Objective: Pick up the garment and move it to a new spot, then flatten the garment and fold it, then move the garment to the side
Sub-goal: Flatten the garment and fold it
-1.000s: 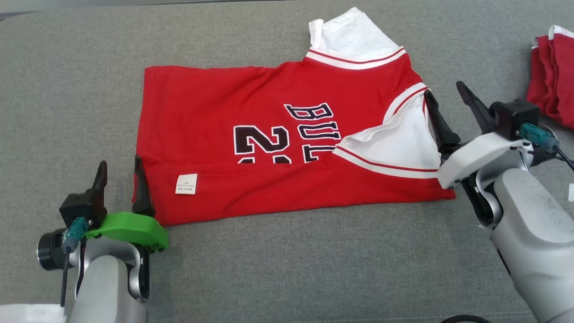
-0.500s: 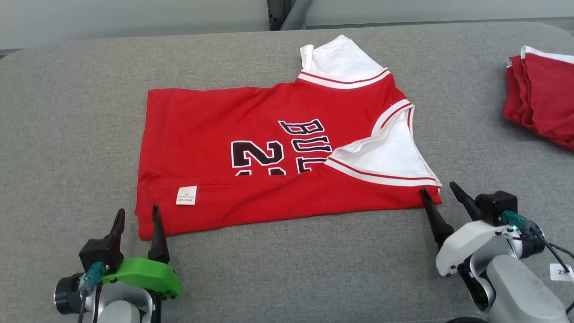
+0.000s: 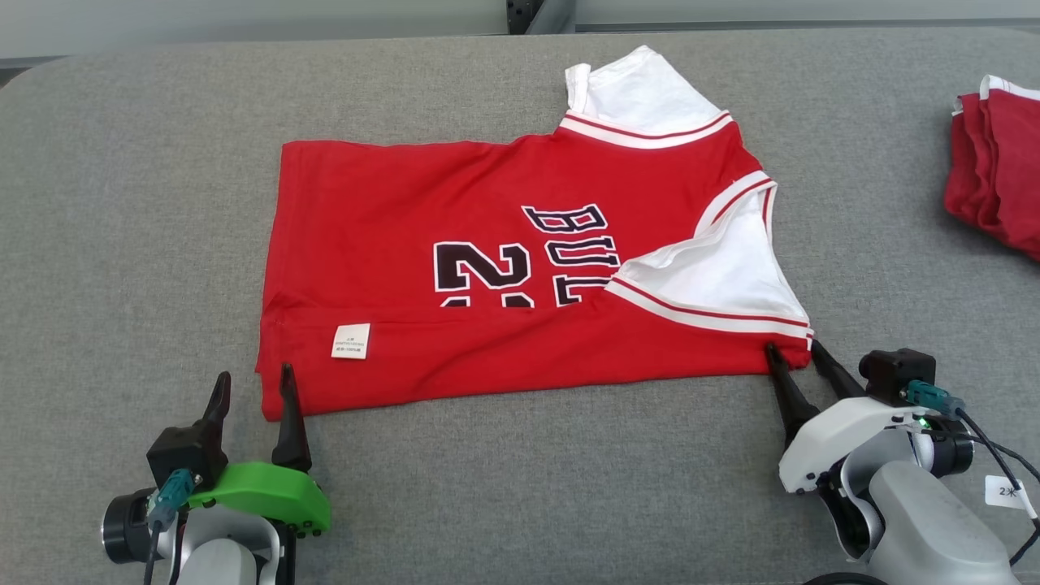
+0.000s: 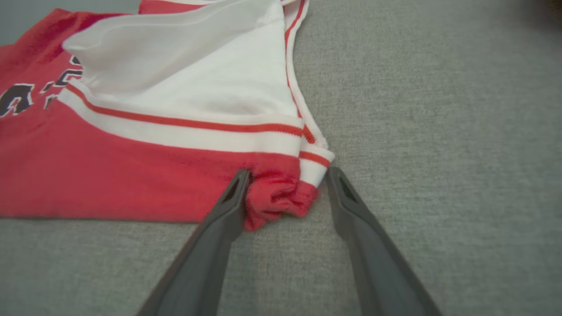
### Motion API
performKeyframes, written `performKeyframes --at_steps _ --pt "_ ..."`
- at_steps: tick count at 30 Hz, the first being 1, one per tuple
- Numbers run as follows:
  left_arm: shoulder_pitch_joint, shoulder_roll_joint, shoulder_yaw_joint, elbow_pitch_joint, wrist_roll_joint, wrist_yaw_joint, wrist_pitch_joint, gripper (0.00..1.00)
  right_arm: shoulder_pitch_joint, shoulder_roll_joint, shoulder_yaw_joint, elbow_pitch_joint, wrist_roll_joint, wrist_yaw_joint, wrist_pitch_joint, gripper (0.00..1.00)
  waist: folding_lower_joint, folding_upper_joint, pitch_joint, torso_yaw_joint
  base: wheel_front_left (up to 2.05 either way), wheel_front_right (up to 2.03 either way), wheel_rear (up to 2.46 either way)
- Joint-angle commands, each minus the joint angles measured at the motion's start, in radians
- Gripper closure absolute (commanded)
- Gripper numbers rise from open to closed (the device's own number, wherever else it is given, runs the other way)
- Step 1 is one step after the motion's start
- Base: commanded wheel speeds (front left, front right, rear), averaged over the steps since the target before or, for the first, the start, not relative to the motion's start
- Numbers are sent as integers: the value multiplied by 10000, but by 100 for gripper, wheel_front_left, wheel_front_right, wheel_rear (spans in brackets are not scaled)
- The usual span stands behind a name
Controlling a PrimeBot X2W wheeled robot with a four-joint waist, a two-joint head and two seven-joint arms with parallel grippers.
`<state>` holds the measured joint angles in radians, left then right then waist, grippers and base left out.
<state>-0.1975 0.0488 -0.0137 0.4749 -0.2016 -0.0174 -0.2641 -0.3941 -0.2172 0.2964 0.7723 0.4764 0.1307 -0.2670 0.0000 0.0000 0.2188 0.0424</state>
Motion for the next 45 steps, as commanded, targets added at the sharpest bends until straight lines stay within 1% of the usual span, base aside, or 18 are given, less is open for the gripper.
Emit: performKeyframes --at_steps 1,7,10,13,16,28,29,30,31,32,38,45 --pt "-125 39 80 14 -18 15 6 0 12 42 197 140 198 -1 53 100 0 0 19 43 0 0 0" --pt "-217 39 391 295 85 -107 6 0 -34 -286 309 -464 567 -10 40 100 0 0 60 -45 0 0 0" --pt "-357 37 473 534 27 -357 6 0 -42 -378 349 -786 654 -10 30 100 0 0 128 -139 0 0 0" --pt "-463 39 461 717 -146 -619 6 0 -43 -411 407 -1013 703 -10 30 100 0 0 199 -230 0 0 0" --pt "-595 39 499 863 -242 -780 7 0 -51 -421 470 -1182 750 -10 29 100 0 0 292 -308 0 0 0" --pt "-1069 38 870 1459 -360 -1104 7 0 -128 -393 556 -1432 738 -10 30 100 0 0 626 -538 0 0 0" --pt "-1123 40 892 1504 -416 -1118 7 6 -142 -389 557 -1441 747 -10 30 100 0 0 649 -553 0 0 0" --pt "-1163 40 919 1542 -401 -1118 7 27 -159 -387 562 -1452 755 -10 30 100 0 0 667 -567 0 0 0" --pt "-1175 38 924 1585 -422 -1123 7 70 -168 -390 569 -1461 764 -10 30 100 0 0 679 -578 0 0 0" --pt "-1180 38 926 1635 -469 -1130 7 100 -179 -401 552 -1474 778 -10 30 100 0 0 693 -585 0 0 0" --pt "-1023 37 614 1863 -1116 -1137 7 100 -25 -343 451 -1425 858 -10 29 100 0 0 476 -628 0 0 0" --pt "-397 332 250 2062 -1831 -1138 7 100 452 -159 464 -1198 986 -10 29 100 0 0 -495 -691 0 0 0"
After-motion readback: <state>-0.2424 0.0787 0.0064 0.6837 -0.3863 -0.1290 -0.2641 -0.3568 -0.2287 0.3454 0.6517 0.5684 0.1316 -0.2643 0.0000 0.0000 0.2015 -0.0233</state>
